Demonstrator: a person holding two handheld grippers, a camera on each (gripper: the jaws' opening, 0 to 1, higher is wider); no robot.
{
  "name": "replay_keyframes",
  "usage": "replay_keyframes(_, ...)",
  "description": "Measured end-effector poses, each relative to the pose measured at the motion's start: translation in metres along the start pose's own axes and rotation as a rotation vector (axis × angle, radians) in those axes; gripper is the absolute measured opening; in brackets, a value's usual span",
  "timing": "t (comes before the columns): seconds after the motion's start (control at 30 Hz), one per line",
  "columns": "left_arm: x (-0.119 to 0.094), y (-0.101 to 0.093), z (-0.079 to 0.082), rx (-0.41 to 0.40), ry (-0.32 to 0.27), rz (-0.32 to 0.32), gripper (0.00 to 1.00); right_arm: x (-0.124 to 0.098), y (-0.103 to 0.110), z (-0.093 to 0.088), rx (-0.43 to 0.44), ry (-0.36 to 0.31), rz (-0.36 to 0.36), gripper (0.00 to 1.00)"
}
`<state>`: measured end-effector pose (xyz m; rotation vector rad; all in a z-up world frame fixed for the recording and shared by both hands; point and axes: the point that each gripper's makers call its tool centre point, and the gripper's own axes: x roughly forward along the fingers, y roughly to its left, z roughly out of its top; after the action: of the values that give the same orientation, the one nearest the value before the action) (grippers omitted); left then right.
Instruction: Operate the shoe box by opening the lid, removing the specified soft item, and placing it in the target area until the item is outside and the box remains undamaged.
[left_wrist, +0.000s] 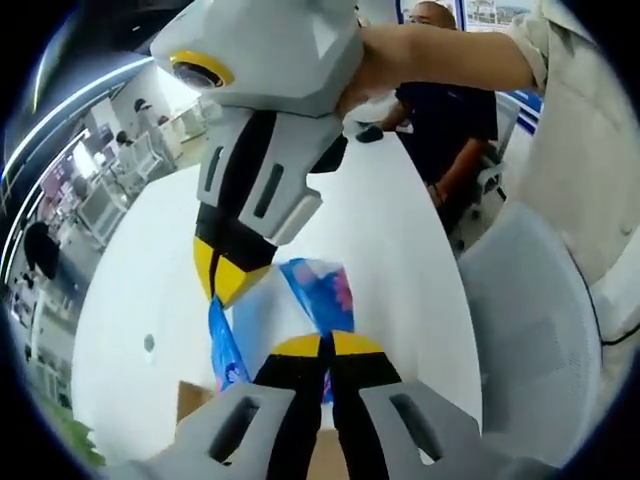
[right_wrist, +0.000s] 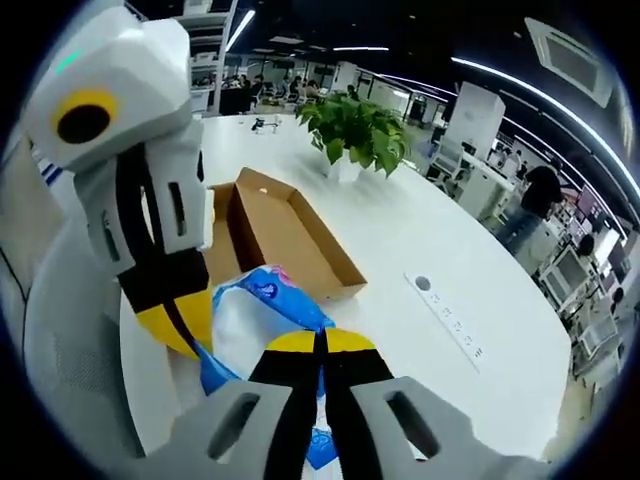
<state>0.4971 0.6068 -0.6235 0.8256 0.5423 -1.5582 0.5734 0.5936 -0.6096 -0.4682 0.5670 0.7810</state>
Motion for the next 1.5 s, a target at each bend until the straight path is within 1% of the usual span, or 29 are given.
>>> replay_keyframes(0.27, 0.011, 0.006, 0.023, -0.003, -0.019, 0.001, 0.00, -0.019, -0.018, -0.009, 0.028, -0.004, -0.015, 0.00)
replay_keyframes(0.43, 0.021, 0.010, 0.040, 0.017, -0.024, -0.002, 0.00, -0.030, -0.032, -0.018, 0.033, 0.002, -0.026, 0.00)
replay_keyframes(0.6, 0.031, 0.016, 0.053, 0.032, -0.029, -0.008, 0.00, -0.039, -0.047, -0.026, 0.048, 0.007, -0.040, 0.00)
replay_keyframes(0.73, 0.041, 0.022, 0.063, 0.037, -0.038, -0.019, 0.00, -0.045, -0.055, -0.034, 0.062, 0.009, -0.051, 0.00)
replay_keyframes(0.8, 0.048, 0.025, 0.066, 0.041, -0.039, -0.022, 0.00, -0.046, -0.063, -0.041, 0.075, 0.016, -0.058, 0.00)
replay_keyframes(0.97, 0.064, 0.028, 0.074, 0.041, -0.049, -0.033, 0.00, -0.051, -0.075, -0.058, 0.104, 0.026, -0.070, 0.00)
replay_keyframes(1.3, 0.101, 0.027, 0.083, 0.049, -0.051, -0.075, 0.00, -0.053, -0.087, -0.096, 0.133, 0.063, -0.076, 0.00)
replay_keyframes(1.5, 0.119, 0.027, 0.086, 0.047, -0.051, -0.091, 0.00, -0.055, -0.093, -0.118, 0.147, 0.088, -0.071, 0.00)
